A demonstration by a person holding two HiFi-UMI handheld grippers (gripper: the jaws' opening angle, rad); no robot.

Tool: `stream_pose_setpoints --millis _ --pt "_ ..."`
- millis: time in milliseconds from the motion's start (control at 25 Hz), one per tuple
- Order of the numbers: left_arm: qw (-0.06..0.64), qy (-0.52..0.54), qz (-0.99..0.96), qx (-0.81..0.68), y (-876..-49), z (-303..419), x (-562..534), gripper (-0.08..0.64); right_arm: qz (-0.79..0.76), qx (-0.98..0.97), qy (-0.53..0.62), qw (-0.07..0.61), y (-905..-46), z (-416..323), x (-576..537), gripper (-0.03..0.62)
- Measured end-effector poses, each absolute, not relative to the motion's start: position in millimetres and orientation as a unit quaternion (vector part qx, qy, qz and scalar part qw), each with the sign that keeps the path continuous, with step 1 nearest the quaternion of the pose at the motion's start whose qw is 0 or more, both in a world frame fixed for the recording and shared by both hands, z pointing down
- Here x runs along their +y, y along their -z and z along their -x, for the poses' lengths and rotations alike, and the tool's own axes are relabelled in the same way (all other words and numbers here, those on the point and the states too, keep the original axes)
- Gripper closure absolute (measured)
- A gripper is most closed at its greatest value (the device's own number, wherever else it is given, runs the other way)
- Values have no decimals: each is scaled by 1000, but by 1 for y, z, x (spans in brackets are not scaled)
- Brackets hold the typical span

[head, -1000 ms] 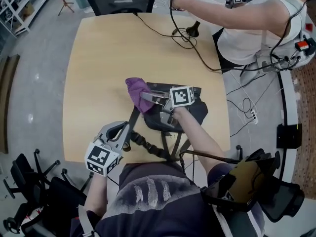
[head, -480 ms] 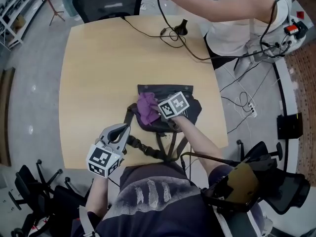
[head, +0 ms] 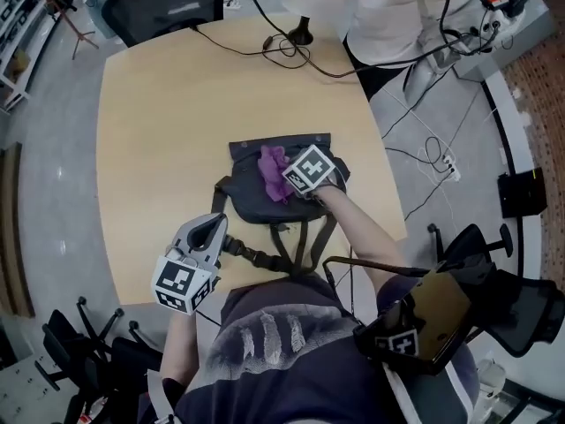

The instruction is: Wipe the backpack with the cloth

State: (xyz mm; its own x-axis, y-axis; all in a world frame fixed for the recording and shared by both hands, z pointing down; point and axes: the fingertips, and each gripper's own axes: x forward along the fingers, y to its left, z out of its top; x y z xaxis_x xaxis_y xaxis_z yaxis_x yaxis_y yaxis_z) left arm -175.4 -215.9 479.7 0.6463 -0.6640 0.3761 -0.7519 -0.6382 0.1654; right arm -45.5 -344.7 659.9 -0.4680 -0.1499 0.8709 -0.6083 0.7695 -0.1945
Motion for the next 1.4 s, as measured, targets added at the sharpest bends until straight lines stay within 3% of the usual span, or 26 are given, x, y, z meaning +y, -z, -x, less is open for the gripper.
stream_pose_setpoints --millis 560,760,1000,1400 --pt "141 -163 -901 -376 -476 145 -213 552 -356 -764 -211 495 -651 -103 -387 563" --pt "143 -163 -903 -371 -479 143 -207 552 -426 -766 -180 447 -602 -147 -388 562" --pt "137 -161 -910 -356 -479 141 -208 552 -479 -764 -139 409 -563 -158 -370 563" --pt "128 -165 -916 -343 -479 156 -200 552 -427 -773 -232 408 -643 -81 -307 563"
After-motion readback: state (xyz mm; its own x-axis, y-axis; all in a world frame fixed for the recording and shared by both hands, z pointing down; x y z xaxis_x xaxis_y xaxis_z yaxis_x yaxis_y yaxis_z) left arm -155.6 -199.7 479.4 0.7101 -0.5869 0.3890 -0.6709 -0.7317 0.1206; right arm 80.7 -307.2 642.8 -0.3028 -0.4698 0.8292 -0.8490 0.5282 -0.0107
